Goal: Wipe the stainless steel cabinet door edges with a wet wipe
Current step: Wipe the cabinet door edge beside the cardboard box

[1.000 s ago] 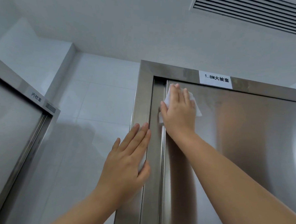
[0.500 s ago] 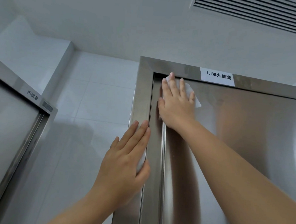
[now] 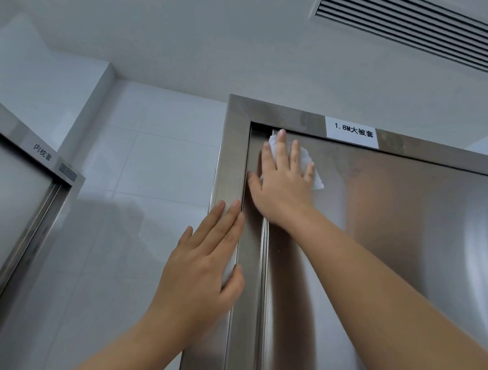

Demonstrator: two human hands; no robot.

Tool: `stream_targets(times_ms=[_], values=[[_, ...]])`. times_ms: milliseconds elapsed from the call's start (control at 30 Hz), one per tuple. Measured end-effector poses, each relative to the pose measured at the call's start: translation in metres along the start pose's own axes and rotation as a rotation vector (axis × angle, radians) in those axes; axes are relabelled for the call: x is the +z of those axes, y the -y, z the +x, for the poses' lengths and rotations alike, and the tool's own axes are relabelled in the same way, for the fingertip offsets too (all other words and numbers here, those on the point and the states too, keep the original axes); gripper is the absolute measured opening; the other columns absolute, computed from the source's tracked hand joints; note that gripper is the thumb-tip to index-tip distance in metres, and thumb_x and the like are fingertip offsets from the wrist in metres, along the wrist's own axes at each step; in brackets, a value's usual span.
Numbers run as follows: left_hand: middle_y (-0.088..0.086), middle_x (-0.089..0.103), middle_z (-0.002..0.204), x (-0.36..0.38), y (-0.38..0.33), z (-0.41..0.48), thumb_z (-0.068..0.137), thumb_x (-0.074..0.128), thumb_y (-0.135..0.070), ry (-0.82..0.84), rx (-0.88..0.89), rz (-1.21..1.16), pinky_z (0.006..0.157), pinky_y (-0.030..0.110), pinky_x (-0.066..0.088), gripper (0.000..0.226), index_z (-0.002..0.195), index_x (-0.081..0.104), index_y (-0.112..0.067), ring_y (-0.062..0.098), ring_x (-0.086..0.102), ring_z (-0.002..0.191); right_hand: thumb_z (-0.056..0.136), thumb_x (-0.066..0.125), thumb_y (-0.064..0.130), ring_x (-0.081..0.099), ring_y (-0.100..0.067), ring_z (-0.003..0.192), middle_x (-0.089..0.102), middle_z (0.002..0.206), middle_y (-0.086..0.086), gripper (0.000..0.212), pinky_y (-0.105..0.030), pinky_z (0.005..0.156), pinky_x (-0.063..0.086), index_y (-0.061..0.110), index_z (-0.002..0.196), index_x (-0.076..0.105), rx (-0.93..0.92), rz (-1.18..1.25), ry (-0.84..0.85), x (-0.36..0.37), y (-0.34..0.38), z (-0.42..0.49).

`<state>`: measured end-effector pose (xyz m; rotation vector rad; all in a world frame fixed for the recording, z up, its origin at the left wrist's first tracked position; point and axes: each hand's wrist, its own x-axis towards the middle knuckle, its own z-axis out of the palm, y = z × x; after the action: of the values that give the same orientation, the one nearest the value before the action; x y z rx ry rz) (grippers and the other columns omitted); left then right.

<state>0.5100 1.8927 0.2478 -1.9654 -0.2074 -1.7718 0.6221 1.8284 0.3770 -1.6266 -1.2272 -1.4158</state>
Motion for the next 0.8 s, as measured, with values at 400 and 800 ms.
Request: stream_targets(times_ms=[400,800], values=[[-0.006,0.024,0.151,0.002,0.001,0.000,0.082,0.034,-0.033,-0.025,0.001,-0.066,0.104,0.052,0.036,0.062,0.141,0.027,-0.017,0.010,0.014,0.141,0.098,0.033,0.017,-0.015,-0.016,0.143,-0.013,0.157,-0.003,0.061,-0.037,0.112,-0.011,0.013,0.149,-0.001,-0.186,0.189,-0.015,0.000,-0.010,-0.034],[-0.007,0.024,0.152,0.001,0.001,0.000,0.083,0.033,-0.034,0.001,-0.005,-0.027,0.105,0.051,0.036,0.062,0.143,0.027,-0.017,0.011,0.016,0.142,0.097,0.031,0.033,-0.015,-0.024,0.143,-0.016,0.156,-0.007,0.060,-0.049,0.112,-0.001,0.019,0.151,0.007,-0.159,-0.060,-0.042,0.009,-0.015,-0.034]])
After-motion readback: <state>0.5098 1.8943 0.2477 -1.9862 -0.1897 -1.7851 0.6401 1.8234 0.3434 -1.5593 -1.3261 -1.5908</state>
